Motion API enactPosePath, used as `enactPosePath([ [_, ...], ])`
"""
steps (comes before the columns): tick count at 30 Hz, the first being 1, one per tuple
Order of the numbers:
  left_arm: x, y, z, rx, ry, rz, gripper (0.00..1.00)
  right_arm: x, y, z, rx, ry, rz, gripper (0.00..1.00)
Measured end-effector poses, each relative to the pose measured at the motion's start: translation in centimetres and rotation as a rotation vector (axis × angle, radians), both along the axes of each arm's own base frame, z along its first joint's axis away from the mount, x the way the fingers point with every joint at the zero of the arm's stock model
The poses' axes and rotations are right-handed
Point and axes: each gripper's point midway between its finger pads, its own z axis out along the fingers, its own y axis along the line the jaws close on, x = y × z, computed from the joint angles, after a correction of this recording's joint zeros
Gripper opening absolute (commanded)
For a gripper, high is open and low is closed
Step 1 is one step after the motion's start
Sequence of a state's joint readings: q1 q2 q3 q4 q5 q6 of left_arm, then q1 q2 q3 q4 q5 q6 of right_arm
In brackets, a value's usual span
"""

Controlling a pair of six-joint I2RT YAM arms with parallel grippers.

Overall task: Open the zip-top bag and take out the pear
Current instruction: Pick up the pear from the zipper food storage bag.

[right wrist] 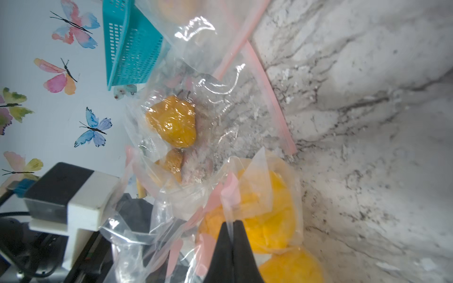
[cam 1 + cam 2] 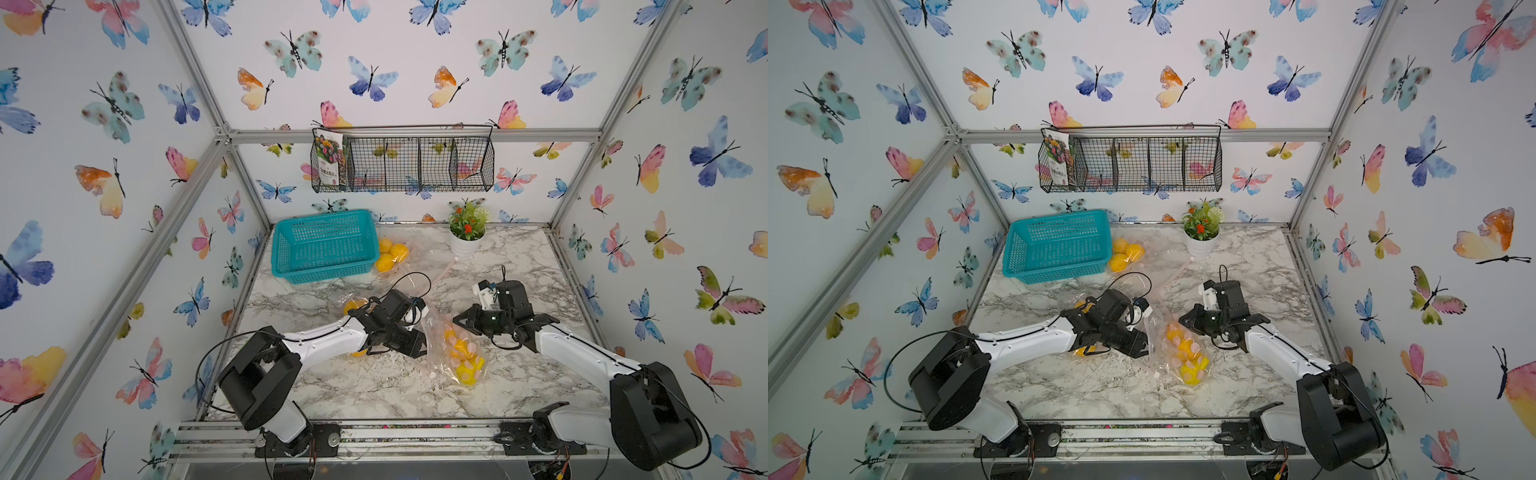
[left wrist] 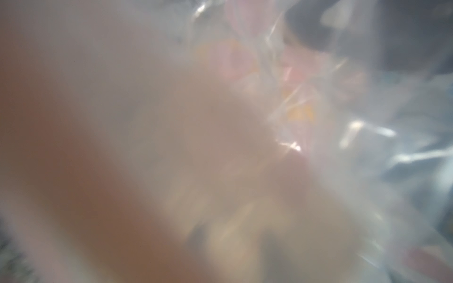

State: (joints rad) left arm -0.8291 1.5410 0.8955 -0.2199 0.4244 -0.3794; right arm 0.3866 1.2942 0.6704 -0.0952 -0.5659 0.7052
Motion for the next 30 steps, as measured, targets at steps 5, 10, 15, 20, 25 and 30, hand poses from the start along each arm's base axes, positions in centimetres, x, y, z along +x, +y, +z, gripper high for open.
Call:
enactPosePath([
  [5,2.9,3.8,-1.1,0.128,-0.05,0.191,0.43,1.5,0.5,3.6,-0.004,-0.103,0.034,0.03],
  [10,2.9,8.3,-4.8,0.27,-0.008,0.304,0.42,1.8,-0.4,4.1,-0.084,-0.12,0.021,0.03],
  [15,2.5,8.2,-5.2,0.231,0.0,0.302,0.43,1.2,-1.5,2.0,-0.157,-0.079,0.008,0.03],
  [20,3.0,6.0,-2.3,0.069,-0.053,0.268,0.46,0.4,-1.9,-1.6,-0.201,0.01,0.02,0.03],
  [25,5.0,4.2,-1.6,0.04,-0.076,0.268,0.5,0.2,-2.4,-4.2,-0.257,0.057,0.033,0.03],
  [30,6.3,4.7,-4.0,0.101,-0.044,0.326,0.53,0.3,-2.9,-5.3,-0.303,0.058,0.046,0.03],
])
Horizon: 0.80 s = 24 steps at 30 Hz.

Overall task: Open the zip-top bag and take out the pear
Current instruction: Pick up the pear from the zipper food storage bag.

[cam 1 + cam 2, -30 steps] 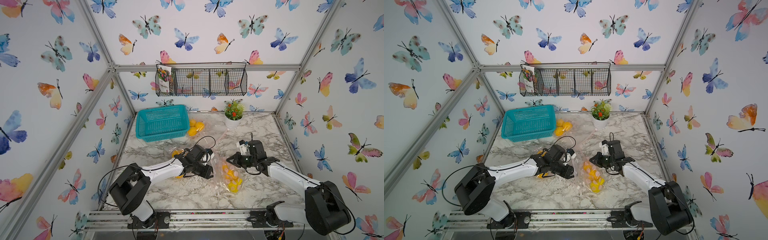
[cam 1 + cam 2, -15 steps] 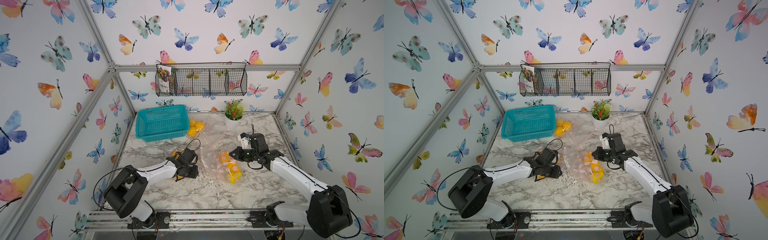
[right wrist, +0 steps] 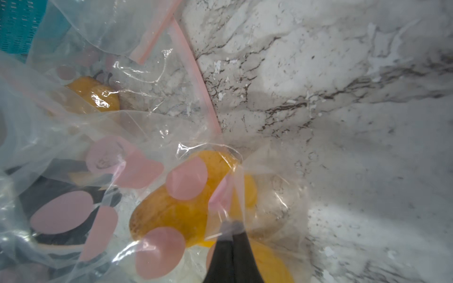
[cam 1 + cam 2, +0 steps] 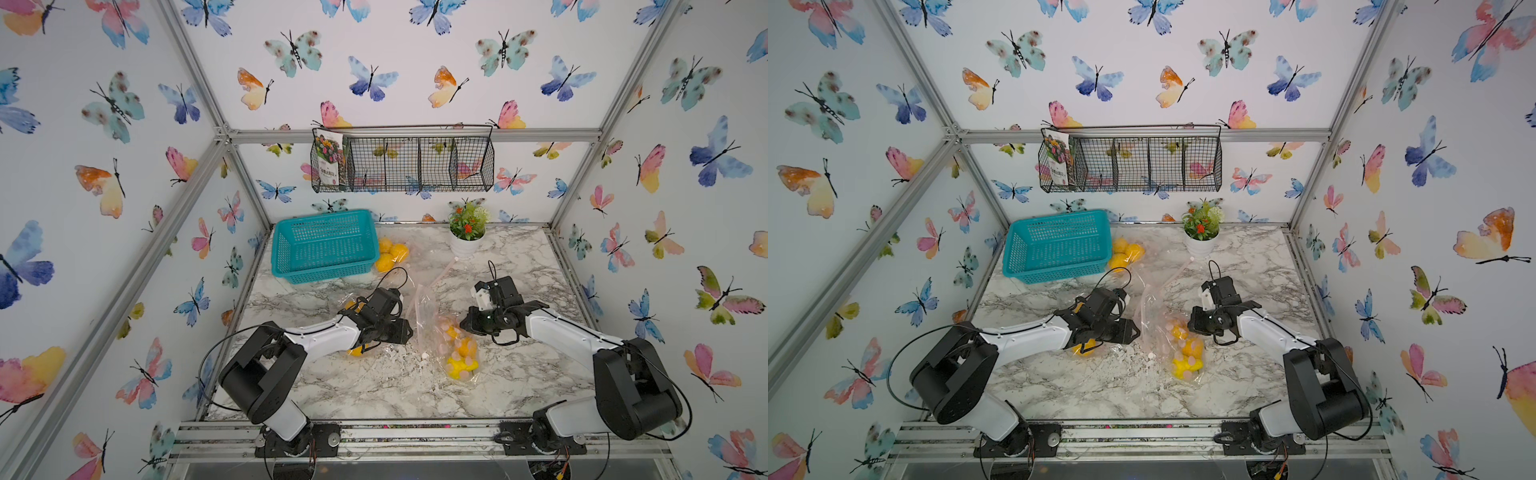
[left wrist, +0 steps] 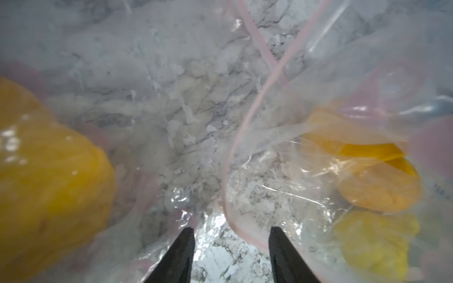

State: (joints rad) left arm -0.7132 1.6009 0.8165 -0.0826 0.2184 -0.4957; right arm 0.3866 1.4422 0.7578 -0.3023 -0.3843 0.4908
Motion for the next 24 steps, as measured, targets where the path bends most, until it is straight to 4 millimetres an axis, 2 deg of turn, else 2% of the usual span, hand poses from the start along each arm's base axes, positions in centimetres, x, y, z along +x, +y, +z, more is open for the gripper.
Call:
enactPosePath([
  [4,0.7,-0.3,-0.9,-0.032,0.024,0.007,0.53,0.0,0.0,-0.1,-0.005,-0.006,0.01,0.03],
  [7,0.7,-2.1,-0.5,-0.135,0.044,-0.043,0.47,0.0,0.0,-0.1,-0.007,-0.006,0.013,0.03],
  [11,-0.4,-4.4,-0.6,-0.238,0.097,-0.133,0.25,0.0,0.0,-0.2,-0.009,-0.006,0.012,0.03],
  [14,-0.9,-4.6,-0.9,-0.248,0.125,-0.152,0.09,0.2,-0.3,-0.4,-0.025,-0.01,0.004,0.03],
  [19,-0.9,-2.7,-1.1,-0.151,0.117,-0.121,0.0,0.7,-2.2,0.0,-0.128,-0.048,-0.043,0.03],
  [24,-0.8,1.6,0.0,-0.036,0.073,-0.047,0.0,2.7,-4.3,3.4,-0.235,-0.168,-0.107,0.03],
])
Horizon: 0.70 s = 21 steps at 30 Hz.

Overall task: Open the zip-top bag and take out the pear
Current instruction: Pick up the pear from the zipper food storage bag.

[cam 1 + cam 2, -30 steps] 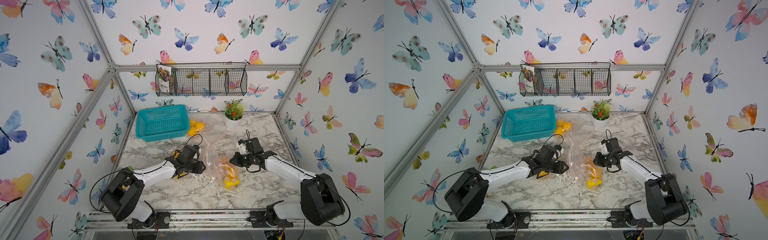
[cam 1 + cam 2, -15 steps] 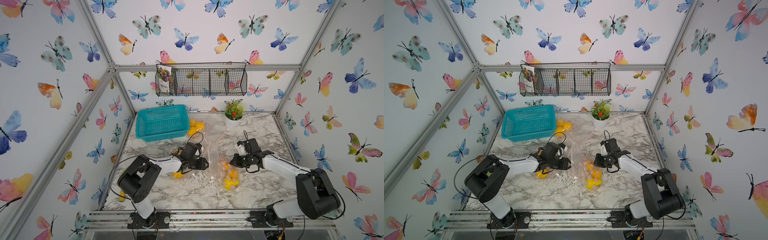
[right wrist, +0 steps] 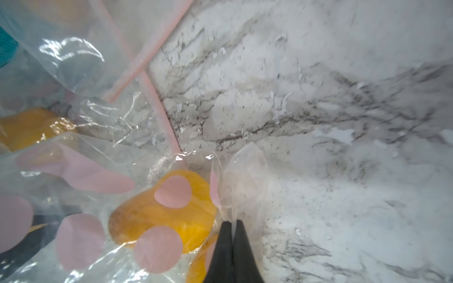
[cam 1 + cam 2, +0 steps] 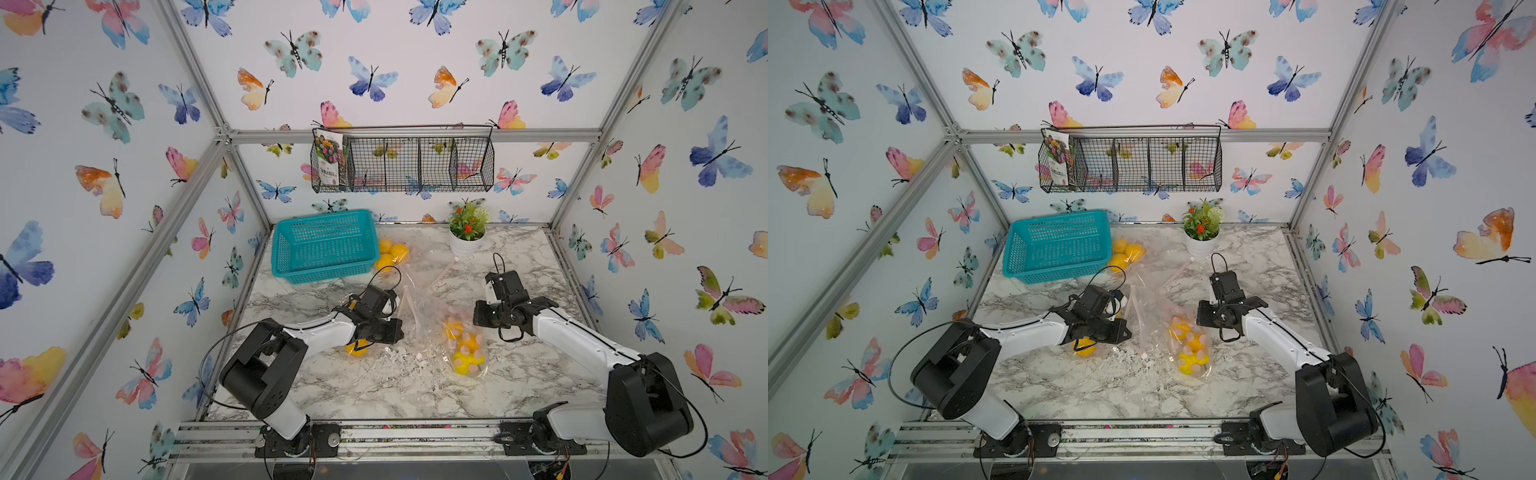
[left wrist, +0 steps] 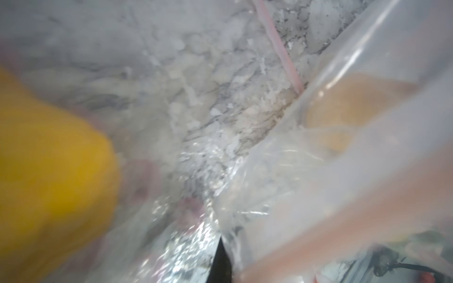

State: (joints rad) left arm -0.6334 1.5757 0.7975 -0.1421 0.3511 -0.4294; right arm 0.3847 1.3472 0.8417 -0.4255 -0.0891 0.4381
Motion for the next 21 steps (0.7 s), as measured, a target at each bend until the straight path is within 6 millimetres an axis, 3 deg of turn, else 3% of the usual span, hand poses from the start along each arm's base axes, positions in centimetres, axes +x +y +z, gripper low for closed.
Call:
enactPosePath([
  [4,-0.1,2.7,-0.2,0.101,-0.004,0.038,0.0,1.3,-0.2,1.8,-0.025,-0.05,-0.009,0.03],
  [8,-0.6,5.0,-1.6,0.24,0.019,0.047,0.0,1.5,-0.9,1.8,-0.076,-0.041,-0.017,0.03],
  [13,-1.1,6.4,-1.6,0.312,0.02,0.042,0.4,1.2,-0.4,1.7,-0.064,-0.028,0.025,0.03],
  [17,-0.7,5.9,1.3,0.251,-0.039,0.059,0.5,0.8,0.6,0.7,-0.026,0.014,0.067,0.03],
  [19,0.0,5.5,3.6,0.208,-0.089,0.075,0.49,0.5,0.9,0.3,-0.012,0.029,0.078,0.03],
  [21,0.6,5.0,6.0,0.16,-0.141,0.094,0.41,0.2,1.1,0.0,-0.002,0.039,0.086,0.03],
])
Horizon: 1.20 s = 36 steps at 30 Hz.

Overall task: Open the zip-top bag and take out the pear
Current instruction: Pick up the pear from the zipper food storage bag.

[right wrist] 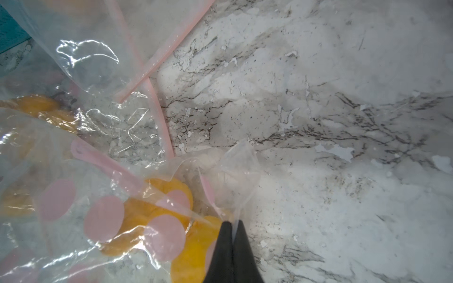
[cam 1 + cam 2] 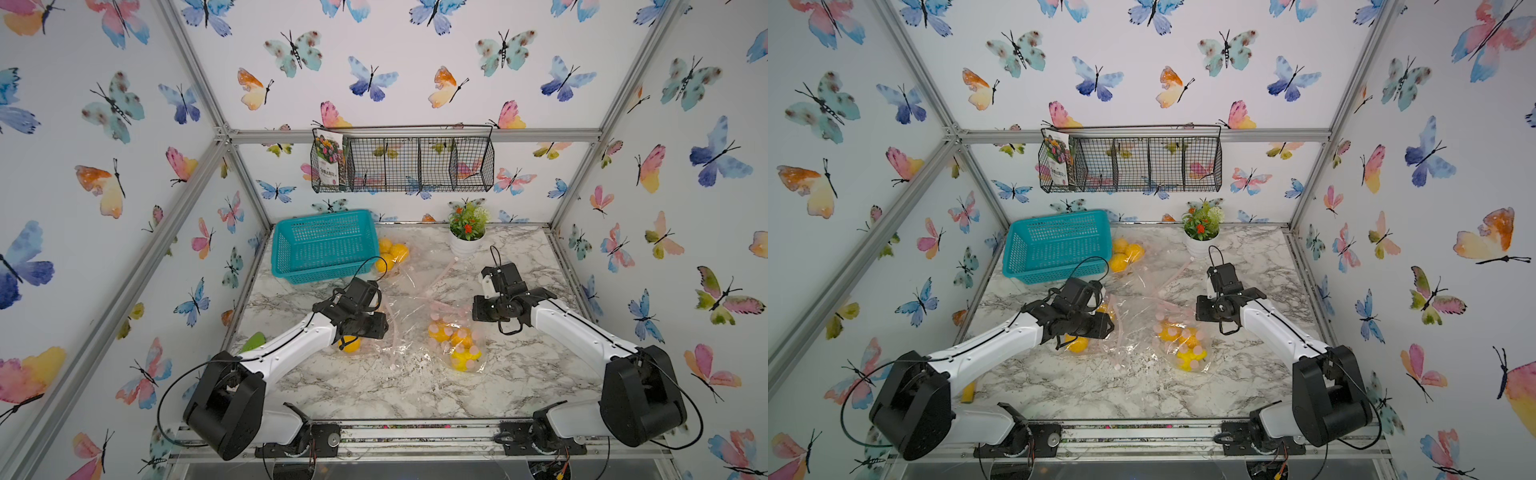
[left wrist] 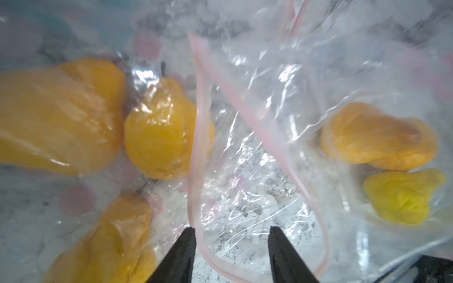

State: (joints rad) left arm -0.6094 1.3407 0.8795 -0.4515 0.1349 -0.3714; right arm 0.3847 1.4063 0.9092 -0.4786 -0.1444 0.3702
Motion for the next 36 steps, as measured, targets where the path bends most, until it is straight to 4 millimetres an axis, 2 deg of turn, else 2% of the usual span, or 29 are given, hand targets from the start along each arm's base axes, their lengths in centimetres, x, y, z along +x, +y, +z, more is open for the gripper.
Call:
enactPosePath([
  [2,0.2,-0.2,1.5,-0.036,-0.034,0.01,0.31,-0.2,0.2,-0.1,0.009,0.006,0.006,0.03],
  [4,0.2,-0.5,1.9,-0.057,-0.037,0.01,0.21,-0.2,0.3,-0.1,0.015,0.008,0.009,0.03],
  [8,-0.1,-1.2,0.3,-0.075,0.018,-0.002,0.16,-0.1,0.5,0.0,0.025,0.004,0.014,0.03],
  [10,-0.6,-1.6,-1.4,-0.09,0.069,-0.013,0.14,-0.1,0.6,0.0,0.031,0.004,0.016,0.03],
  [12,-1.1,-2.0,-2.6,-0.105,0.109,-0.022,0.14,-0.2,0.7,0.0,0.037,0.004,0.019,0.03],
  [14,-1.6,-2.6,-3.8,-0.135,0.149,-0.036,0.18,-0.3,0.8,-0.2,0.044,0.006,0.022,0.03],
  [17,-2.3,-3.9,-4.4,-0.23,0.167,-0.072,0.24,-0.5,1.0,-0.6,0.062,0.012,0.032,0.03],
  [23,-2.3,-7.5,-2.7,-0.421,0.135,-0.196,0.27,-1.1,1.6,-1.3,0.1,0.033,0.046,0.03],
  [30,-3.6,-11.4,-3.2,-0.461,0.137,-0.362,0.34,-0.8,2.3,-1.2,0.138,0.031,0.049,0.03],
  [36,-4.5,-14.0,-2.0,-0.487,0.057,-0.489,0.32,-0.7,2.6,-1.0,0.154,0.026,0.052,0.03],
])
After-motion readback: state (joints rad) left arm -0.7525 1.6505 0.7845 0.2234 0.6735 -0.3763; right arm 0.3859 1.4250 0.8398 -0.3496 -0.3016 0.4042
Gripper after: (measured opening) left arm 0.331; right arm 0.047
